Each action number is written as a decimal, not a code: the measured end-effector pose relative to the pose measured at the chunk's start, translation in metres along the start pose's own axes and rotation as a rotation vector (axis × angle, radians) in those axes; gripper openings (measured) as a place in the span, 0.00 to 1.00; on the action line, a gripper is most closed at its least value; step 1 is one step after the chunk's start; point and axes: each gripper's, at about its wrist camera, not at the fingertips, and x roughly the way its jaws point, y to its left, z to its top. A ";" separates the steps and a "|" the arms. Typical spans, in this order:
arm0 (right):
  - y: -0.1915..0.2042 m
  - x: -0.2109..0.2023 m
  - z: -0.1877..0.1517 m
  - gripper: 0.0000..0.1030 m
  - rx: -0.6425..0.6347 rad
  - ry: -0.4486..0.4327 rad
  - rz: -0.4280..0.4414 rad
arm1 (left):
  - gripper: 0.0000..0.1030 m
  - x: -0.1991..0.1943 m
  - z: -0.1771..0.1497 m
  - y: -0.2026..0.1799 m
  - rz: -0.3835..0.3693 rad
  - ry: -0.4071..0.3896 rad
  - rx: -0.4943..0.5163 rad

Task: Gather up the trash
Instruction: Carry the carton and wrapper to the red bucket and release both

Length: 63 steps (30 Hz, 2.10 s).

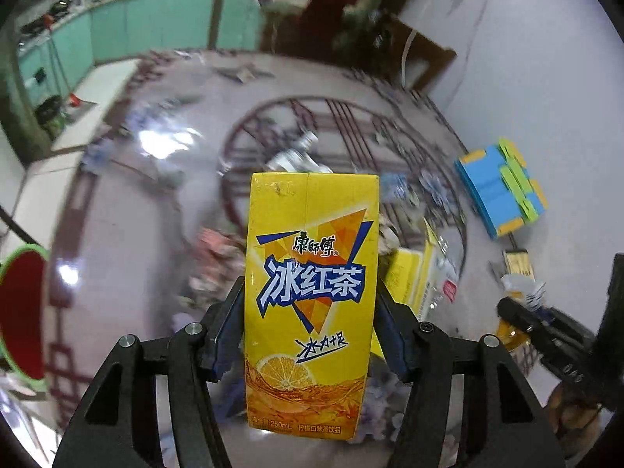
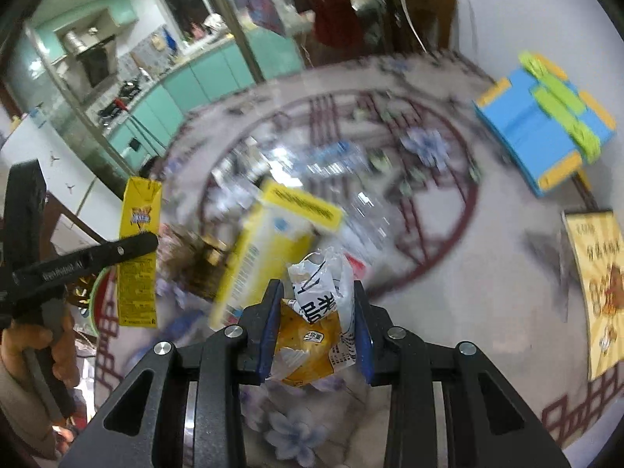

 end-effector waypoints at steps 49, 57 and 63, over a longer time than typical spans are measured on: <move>0.417 0.146 0.023 0.30 -0.470 0.104 0.336 | 0.57 -0.103 -0.050 0.323 0.329 -0.085 -0.404; 0.463 0.195 0.008 0.30 -0.539 0.213 0.389 | 0.57 -0.094 -0.060 0.357 0.370 -0.048 -0.467; 0.479 0.216 0.004 0.30 -0.578 0.242 0.385 | 0.57 -0.086 -0.061 0.372 0.371 -0.027 -0.488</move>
